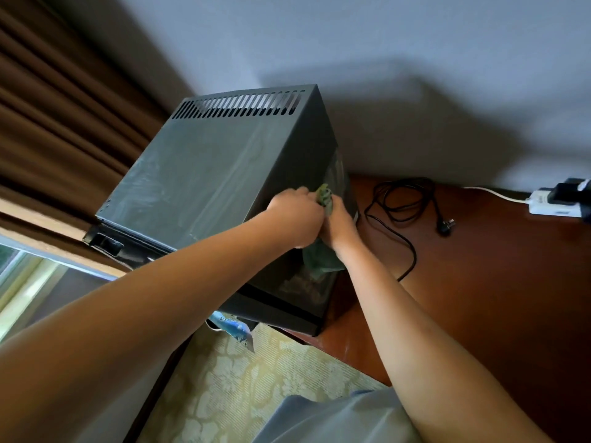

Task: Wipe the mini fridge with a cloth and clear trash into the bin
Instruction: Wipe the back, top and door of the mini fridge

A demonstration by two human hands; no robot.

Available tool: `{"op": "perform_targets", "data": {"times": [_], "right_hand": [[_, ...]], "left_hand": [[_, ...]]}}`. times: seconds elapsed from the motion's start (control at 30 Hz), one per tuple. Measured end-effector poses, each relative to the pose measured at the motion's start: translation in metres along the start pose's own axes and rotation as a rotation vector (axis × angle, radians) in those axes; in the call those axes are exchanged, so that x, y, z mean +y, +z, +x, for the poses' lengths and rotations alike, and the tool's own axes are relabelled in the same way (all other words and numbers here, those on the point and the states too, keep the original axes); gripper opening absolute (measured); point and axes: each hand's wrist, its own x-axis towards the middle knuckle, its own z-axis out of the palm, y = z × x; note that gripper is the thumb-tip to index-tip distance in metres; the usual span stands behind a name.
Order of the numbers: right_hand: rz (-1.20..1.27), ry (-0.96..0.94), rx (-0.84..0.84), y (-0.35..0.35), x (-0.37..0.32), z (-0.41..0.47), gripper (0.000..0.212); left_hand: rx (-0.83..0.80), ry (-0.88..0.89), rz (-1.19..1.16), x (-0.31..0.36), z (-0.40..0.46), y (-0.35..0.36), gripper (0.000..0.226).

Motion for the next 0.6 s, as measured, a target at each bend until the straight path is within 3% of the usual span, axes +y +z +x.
{"op": "perform_targets", "data": {"times": [0.07,0.13,0.23,0.33,0.43,0.5,0.6], "right_hand": [[-0.127,0.132,-0.241,-0.012,-0.006,0.001,0.036],[-0.139,0.145,-0.334,-0.025,-0.015,0.007,0.032],[0.050,0.048,-0.156,-0.024,-0.023,0.015,0.031],[0.004,-0.090,0.013,-0.016,-0.022,0.015,0.041],[0.093,0.064,-0.069,-0.008,0.004,0.020,0.047],[0.006,0.183,-0.199,-0.011,0.010,0.016,0.045],[0.083,0.136,-0.174,-0.019,-0.012,0.018,0.028]], "left_hand": [[-0.041,0.009,-0.001,0.000,0.003,0.004,0.033],[-0.003,-0.015,0.000,-0.001,0.005,-0.001,0.032],[0.170,-0.049,0.049,-0.007,0.009,-0.015,0.039],[0.249,-0.072,0.080,-0.018,0.014,-0.021,0.047],[0.266,-0.059,0.105,-0.025,0.014,-0.014,0.050],[0.268,-0.051,0.119,-0.027,0.014,-0.012,0.049],[0.294,-0.053,0.135,-0.026,0.016,-0.014,0.048]]}}
